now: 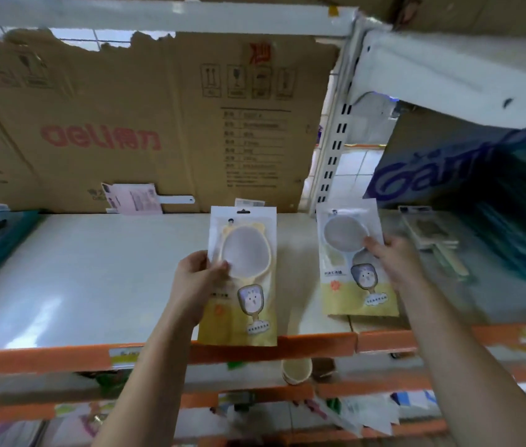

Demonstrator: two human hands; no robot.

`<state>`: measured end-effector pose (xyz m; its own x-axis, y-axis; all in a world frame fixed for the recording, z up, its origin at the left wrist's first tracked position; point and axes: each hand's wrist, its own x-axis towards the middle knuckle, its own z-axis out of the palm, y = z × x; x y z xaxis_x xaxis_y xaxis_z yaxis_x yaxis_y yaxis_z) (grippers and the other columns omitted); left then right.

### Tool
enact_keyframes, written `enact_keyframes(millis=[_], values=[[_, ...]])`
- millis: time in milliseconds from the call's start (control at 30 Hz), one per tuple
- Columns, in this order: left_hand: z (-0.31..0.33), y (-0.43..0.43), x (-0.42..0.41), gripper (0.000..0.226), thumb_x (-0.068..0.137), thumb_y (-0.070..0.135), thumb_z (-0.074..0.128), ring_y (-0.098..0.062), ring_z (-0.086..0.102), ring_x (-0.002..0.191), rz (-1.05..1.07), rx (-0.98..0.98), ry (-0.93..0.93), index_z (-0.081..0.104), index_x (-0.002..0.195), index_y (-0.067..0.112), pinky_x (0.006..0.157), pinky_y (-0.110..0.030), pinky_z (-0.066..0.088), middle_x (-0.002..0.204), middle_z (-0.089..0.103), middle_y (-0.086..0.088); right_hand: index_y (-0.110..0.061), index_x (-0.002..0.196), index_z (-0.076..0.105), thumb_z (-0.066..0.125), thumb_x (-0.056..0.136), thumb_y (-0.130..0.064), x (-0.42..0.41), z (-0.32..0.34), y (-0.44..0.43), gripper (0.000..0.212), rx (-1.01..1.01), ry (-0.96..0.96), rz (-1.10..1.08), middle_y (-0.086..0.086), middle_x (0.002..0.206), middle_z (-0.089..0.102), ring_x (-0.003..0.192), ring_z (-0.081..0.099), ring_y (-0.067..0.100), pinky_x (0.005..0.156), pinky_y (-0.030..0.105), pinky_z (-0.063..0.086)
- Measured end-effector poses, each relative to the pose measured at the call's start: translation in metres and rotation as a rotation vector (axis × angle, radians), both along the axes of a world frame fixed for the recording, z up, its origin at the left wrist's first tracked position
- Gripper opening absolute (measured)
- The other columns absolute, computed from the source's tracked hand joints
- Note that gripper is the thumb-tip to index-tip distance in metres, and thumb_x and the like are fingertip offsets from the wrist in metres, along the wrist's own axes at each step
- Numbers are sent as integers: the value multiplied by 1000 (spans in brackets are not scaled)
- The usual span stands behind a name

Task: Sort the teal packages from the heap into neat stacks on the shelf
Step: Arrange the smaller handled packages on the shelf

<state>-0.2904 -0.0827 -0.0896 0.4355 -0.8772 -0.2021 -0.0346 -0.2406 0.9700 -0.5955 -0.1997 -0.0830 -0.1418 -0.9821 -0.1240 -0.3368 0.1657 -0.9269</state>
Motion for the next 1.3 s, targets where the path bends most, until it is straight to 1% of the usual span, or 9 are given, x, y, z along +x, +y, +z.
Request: enact_keyframes(millis=[133,300,433,533,700,833,1000,1100,1300], values=[[-2,-1,-27,6,90,7,62,-26,65,66,-20,11,6,66,90,2,56,-34,53,77,68,-14,-12,112,66,67,89,-30,-25,-9,-21,29,67,83,31,7,100,70,91,66,26,85,41,53],[-5,1,-45,4,89,5,63,-30,68,71,-5,23,-3,67,91,5,65,-44,58,78,70,-12,-13,97,64,70,86,-33,-34,-7,-40,23,27,320,58,-2,77,61,69,59,13,55,25,40],[-7,2,-55,6,89,10,64,-33,70,79,34,49,-27,67,94,8,70,-49,59,86,72,-14,-10,85,63,73,82,-38,-40,-8,-47,30,50,502,108,6,77,65,67,60,19,57,28,42],[-8,2,-65,7,89,11,64,-34,70,81,45,54,-19,67,95,8,73,-52,59,87,72,-14,-11,91,63,74,80,-39,-44,-12,-50,32,55,495,134,7,83,66,73,63,22,65,33,49],[-7,-2,-87,9,90,10,64,-39,70,83,49,38,1,66,95,3,74,-57,57,90,71,-20,-13,96,59,65,87,-45,-53,-15,-44,34,9,494,201,6,87,64,75,60,21,58,29,42],[-3,-11,-106,8,91,5,61,-37,70,79,51,20,49,64,97,0,69,-48,59,91,71,-23,-17,103,59,56,94,-42,-68,-17,-33,27,-85,546,219,-1,90,62,75,56,14,54,21,33],[11,-30,-133,7,93,9,60,-30,71,70,5,-1,127,64,98,8,57,-38,60,84,72,-14,-19,103,66,56,95,-26,-104,-30,-7,14,-281,663,325,-4,92,62,76,52,4,62,18,35],[18,-50,-150,10,94,8,59,-26,70,64,-30,-40,212,65,101,5,52,-33,57,83,72,-15,-17,105,69,57,94,-21,-126,-44,9,17,-343,736,378,0,100,61,95,55,16,77,26,41],[17,-98,-196,9,95,11,58,-24,70,69,-124,-23,160,65,96,6,58,-36,60,86,71,-14,-14,109,71,59,90,-18,-139,-53,22,23,-441,822,419,2,108,65,103,55,21,87,34,45]])
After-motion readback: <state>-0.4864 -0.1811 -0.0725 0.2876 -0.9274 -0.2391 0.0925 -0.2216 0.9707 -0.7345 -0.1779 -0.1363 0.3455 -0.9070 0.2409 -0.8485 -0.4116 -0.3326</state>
